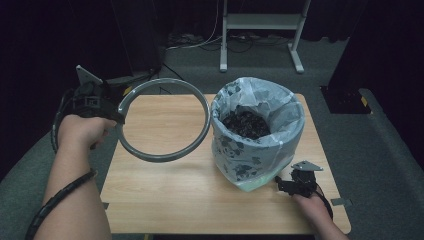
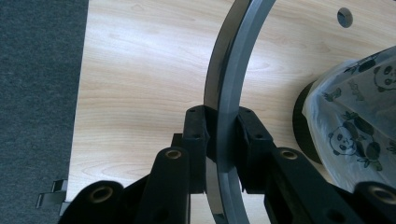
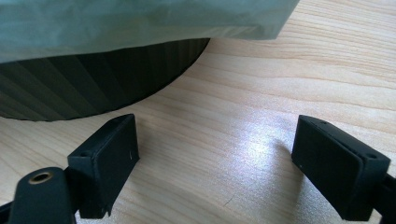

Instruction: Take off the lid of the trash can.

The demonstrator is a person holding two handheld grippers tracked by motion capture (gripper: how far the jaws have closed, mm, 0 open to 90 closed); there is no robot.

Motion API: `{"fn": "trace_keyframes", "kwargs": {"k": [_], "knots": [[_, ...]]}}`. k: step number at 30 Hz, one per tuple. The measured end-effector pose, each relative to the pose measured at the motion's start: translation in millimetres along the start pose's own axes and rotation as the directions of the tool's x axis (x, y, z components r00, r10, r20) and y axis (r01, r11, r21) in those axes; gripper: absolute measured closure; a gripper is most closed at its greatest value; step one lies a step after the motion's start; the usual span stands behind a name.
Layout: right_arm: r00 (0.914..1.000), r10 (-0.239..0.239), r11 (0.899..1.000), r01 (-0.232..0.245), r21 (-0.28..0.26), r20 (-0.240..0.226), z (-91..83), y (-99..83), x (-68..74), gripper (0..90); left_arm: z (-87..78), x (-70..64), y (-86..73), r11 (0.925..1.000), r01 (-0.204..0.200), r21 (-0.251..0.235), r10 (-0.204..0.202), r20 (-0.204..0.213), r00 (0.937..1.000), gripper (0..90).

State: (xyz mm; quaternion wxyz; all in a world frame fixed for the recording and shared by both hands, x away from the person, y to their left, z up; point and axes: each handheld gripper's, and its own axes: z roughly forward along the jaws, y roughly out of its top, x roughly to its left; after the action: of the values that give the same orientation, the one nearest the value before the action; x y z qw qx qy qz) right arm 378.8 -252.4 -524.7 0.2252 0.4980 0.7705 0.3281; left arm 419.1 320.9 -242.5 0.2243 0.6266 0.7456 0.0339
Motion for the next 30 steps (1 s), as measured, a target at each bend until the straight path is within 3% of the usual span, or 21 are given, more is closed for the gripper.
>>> {"fn": "trace_keyframes", "kwargs": {"k": [14, 30], "knots": [[1.0, 0.002, 1.0, -0.002, -0.001, -0.001, 0.1, 0.1, 0.1, 14.1, 22.3, 12.9, -6.7, 0.9999, 0.0, 0.013, 0.001, -0.022, 0.9998, 75.8], [1.0, 0.006, 1.0, -0.006, -0.002, -0.002, 0.1, 0.0, 0.4, 14.2, 82.6, 23.9, -23.7, 0.9992, -0.02, 0.035, 0.021, -0.026, 0.9994, 75.8]]}}
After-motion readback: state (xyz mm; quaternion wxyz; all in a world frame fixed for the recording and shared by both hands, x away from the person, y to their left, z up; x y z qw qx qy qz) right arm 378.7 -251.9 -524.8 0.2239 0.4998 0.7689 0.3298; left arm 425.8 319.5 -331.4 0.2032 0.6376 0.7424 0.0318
